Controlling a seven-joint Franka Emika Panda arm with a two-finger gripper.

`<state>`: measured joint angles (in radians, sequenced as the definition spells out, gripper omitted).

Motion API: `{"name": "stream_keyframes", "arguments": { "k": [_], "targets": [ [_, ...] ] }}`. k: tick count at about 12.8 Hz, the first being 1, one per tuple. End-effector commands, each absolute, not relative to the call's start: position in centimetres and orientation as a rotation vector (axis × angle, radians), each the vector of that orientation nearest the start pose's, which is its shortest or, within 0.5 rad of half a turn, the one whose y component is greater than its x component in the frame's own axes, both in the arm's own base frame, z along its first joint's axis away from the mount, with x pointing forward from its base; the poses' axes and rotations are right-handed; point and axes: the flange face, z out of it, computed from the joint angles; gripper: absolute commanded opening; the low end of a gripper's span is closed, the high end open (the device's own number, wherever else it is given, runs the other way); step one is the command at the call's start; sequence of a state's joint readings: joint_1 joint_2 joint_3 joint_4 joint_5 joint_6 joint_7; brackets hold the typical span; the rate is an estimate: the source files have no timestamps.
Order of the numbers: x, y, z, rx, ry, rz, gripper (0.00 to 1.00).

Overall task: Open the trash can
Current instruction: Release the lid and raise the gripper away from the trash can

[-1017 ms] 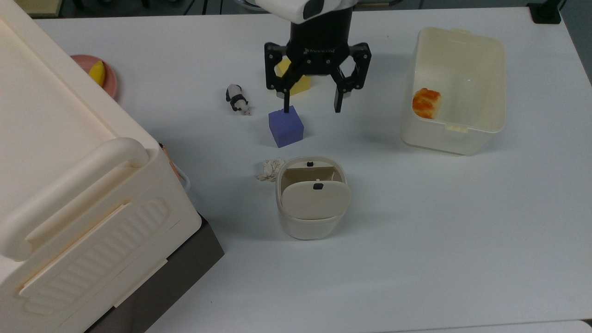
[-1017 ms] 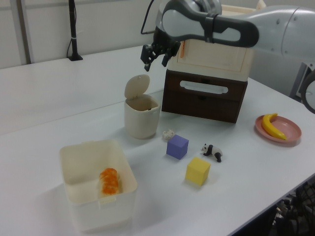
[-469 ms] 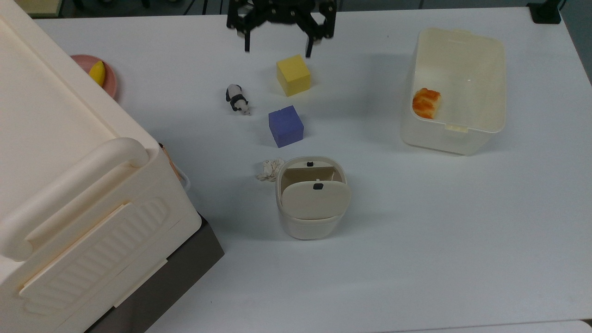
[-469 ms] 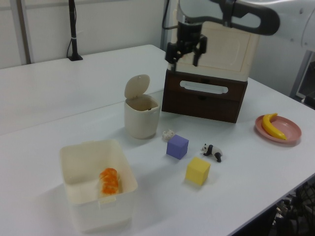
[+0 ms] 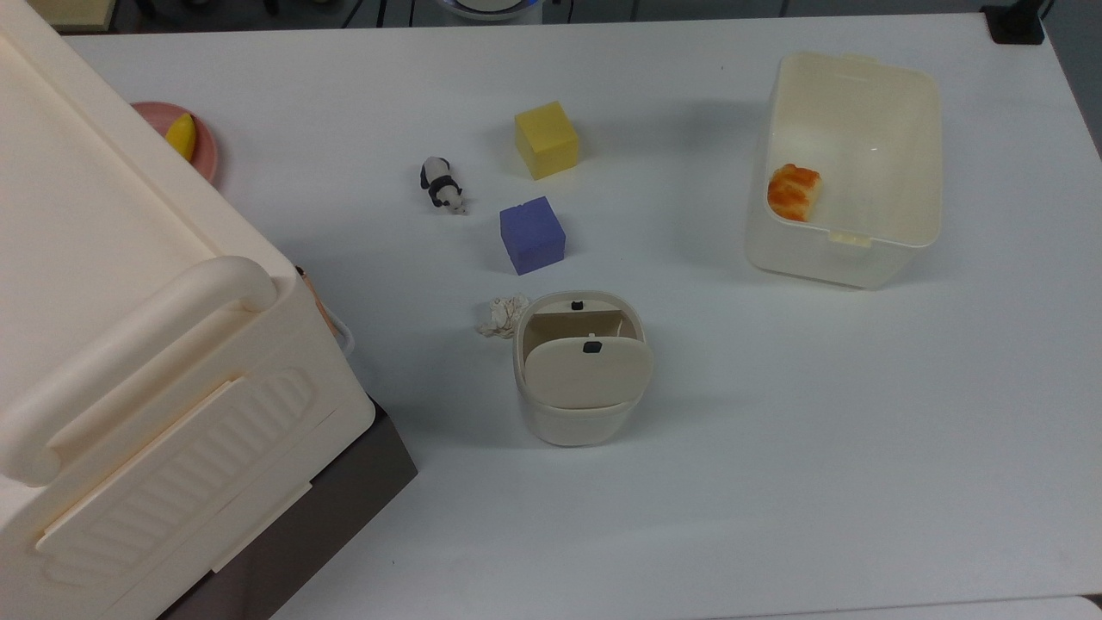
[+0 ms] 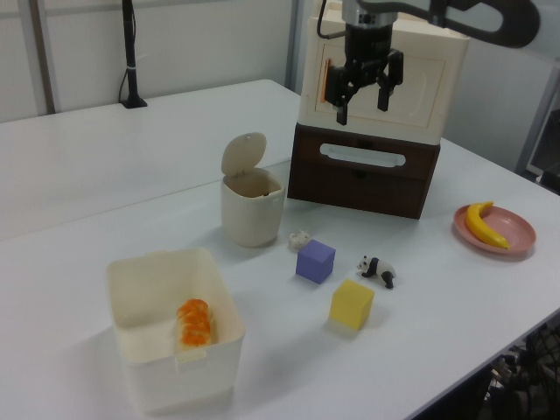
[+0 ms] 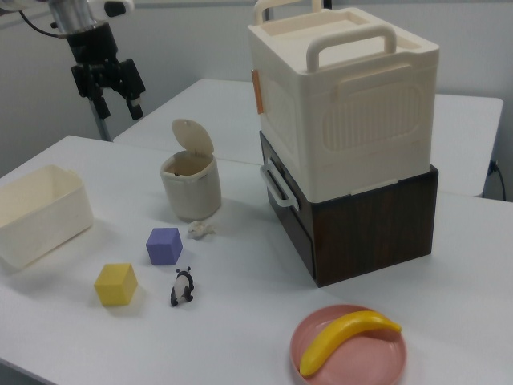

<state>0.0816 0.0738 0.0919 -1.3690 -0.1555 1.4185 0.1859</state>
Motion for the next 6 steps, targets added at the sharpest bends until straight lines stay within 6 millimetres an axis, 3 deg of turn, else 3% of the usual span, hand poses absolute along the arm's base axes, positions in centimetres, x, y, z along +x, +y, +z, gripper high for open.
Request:
{"name": "stream_keyframes", "arguments": {
  "k": [1, 3, 6],
  "targets": [
    [54.2, 8.0, 66.6, -3.312, 0.071, -0.01, 1.0],
    [54.2, 8.6, 66.8, -3.311, 0.056, -0.04, 1.0],
    [51.1, 9.2, 67.3, -3.317, 0.032, -0.046, 1.0]
  ]
}}
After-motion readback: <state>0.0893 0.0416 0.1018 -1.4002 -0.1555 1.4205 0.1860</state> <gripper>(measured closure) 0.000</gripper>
